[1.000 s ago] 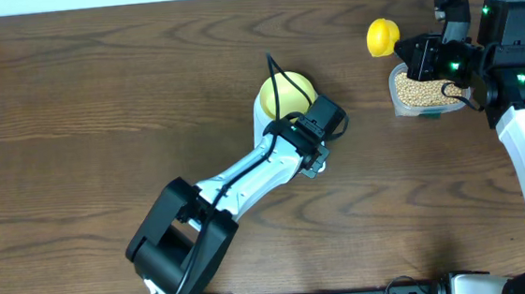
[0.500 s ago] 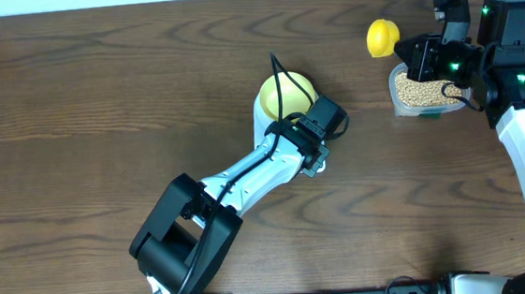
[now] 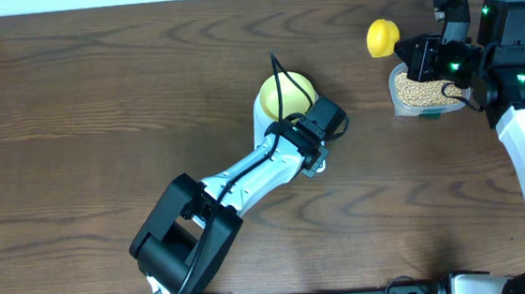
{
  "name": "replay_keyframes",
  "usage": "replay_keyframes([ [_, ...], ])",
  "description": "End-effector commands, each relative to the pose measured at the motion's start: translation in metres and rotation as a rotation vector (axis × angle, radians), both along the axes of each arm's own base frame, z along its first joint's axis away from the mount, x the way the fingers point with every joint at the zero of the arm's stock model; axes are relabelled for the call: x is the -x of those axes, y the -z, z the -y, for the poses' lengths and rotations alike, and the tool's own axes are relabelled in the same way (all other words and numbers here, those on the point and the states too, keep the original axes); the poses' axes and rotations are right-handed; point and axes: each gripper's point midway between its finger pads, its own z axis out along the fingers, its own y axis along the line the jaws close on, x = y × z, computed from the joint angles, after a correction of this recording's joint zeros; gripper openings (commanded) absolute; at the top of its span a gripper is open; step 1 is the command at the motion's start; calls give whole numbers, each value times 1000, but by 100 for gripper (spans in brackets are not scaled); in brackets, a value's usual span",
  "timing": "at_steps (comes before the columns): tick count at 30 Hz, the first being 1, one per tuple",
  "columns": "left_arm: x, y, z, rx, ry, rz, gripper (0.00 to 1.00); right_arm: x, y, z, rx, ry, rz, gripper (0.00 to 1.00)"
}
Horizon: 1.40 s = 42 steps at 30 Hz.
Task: Scoop item into bowl and weigh 50g on scale
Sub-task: 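Press the TARE button on the scale with the left gripper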
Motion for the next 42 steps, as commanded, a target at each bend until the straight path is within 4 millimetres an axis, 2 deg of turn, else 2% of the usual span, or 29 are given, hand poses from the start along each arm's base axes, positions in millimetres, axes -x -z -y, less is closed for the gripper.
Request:
replay_keyframes([
  [1,3,10,-7,-32,-3,-14,8,-2,-10,-1,14,-12,34,1],
  [42,13,24,-15,-49,2,-34,8,-2,-10,0,15,-11,35,1],
])
